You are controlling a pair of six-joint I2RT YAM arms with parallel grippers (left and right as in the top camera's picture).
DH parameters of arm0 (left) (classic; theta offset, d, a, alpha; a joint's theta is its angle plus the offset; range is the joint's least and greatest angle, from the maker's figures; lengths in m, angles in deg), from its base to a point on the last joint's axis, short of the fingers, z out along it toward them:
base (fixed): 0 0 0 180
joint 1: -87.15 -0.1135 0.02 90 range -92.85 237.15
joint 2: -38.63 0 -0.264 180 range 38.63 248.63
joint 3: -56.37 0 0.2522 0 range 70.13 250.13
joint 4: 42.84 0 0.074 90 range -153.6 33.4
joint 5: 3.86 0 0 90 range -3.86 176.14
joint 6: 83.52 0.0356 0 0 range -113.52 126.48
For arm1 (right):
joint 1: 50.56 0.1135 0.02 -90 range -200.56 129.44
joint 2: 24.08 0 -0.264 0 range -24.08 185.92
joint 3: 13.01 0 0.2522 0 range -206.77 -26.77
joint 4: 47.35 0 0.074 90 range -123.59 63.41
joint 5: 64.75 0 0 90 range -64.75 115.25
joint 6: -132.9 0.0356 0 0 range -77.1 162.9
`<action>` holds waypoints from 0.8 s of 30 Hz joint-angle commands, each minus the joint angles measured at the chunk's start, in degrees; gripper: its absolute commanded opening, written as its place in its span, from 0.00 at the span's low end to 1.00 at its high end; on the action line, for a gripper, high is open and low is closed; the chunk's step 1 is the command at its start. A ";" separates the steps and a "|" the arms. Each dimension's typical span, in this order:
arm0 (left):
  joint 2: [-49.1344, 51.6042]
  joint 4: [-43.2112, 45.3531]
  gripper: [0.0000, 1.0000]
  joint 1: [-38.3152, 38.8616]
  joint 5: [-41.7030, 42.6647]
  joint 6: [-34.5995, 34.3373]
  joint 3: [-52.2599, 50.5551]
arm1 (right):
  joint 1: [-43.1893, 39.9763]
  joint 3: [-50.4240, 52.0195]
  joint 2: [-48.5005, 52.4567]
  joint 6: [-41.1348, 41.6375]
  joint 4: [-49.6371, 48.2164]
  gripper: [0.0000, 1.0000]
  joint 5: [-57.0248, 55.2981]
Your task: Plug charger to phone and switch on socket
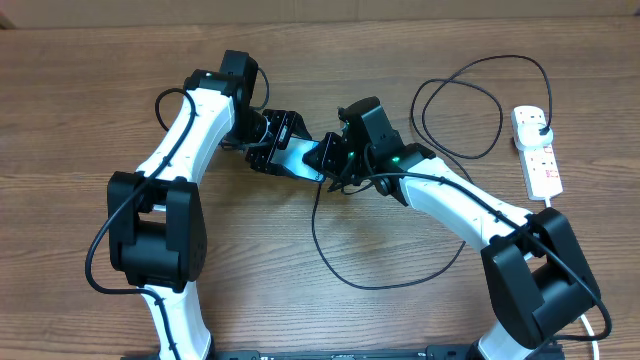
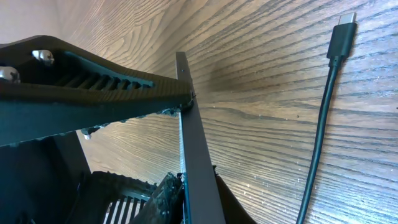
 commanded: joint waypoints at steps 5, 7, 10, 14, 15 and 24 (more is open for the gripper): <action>-0.24 0.24 0.65 0.61 3.48 -0.79 1.55 | 0.31 -1.40 -0.15 0.04 -0.44 0.10 -0.39; -0.24 0.22 0.66 0.61 3.48 -0.79 1.55 | 0.26 -1.40 -0.15 0.04 -0.63 0.08 -0.39; -0.24 0.22 0.68 0.61 3.45 -0.79 1.55 | 0.20 -1.40 -0.15 0.07 -1.16 0.04 -0.37; -0.22 0.22 0.80 0.61 3.43 -0.74 1.55 | 0.20 -1.42 -0.22 1.03 -1.73 0.04 -0.37; -0.22 0.22 0.84 0.61 3.43 -0.74 1.55 | 0.20 -1.40 -0.22 1.38 -1.77 0.04 -0.35; -0.24 0.20 1.00 0.61 3.23 0.00 1.55 | -0.24 -1.42 -0.85 1.31 -2.49 0.04 0.33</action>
